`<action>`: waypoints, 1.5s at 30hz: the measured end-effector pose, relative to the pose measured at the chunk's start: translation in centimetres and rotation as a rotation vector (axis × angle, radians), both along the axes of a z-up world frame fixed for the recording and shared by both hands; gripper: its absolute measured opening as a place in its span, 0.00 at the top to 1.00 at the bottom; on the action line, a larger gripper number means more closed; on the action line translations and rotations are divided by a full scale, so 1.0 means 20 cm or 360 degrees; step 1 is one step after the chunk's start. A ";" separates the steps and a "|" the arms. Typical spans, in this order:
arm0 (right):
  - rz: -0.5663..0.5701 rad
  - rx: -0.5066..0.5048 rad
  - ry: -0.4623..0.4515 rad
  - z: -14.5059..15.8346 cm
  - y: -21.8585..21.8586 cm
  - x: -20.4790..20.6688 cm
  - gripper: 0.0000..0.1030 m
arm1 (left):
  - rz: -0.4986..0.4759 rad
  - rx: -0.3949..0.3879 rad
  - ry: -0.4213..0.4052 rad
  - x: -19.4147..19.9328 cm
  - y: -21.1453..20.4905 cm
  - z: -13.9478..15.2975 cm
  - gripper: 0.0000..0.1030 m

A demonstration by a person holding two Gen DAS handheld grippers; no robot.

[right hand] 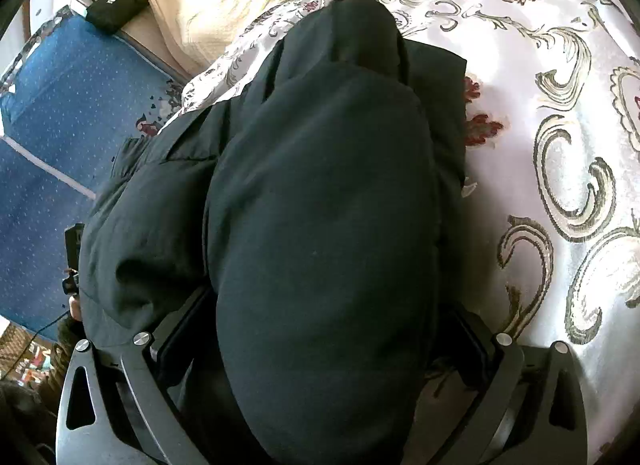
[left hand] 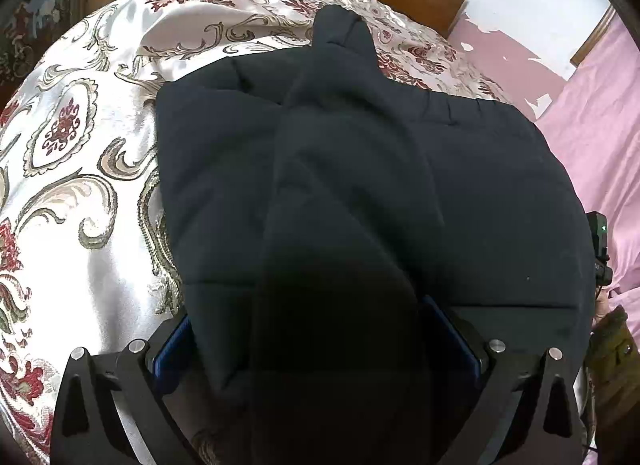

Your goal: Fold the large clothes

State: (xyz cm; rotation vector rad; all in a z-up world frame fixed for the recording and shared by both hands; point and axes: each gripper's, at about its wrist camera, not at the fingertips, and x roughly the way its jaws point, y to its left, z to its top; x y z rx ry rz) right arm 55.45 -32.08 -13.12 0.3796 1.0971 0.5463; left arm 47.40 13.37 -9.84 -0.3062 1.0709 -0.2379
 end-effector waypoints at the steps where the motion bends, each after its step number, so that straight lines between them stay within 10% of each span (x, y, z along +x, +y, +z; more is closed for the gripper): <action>1: 0.0003 -0.0003 -0.0001 0.00 0.00 0.00 0.01 | -0.0007 -0.0004 0.0003 0.01 0.00 0.00 0.00; 5: 0.0021 -0.0010 -0.0015 0.03 -0.03 -0.02 0.14 | -0.0033 -0.0053 0.0018 0.01 0.04 -0.01 0.04; 18: -0.0034 -0.0164 -0.0153 0.25 0.01 -0.12 0.63 | 0.0034 -0.0047 -0.0092 -0.09 0.04 0.16 0.70; 45: -0.0062 -0.0186 -0.0361 0.63 0.01 -0.40 0.77 | 0.0028 0.0162 -0.0212 -0.31 -0.11 0.54 0.83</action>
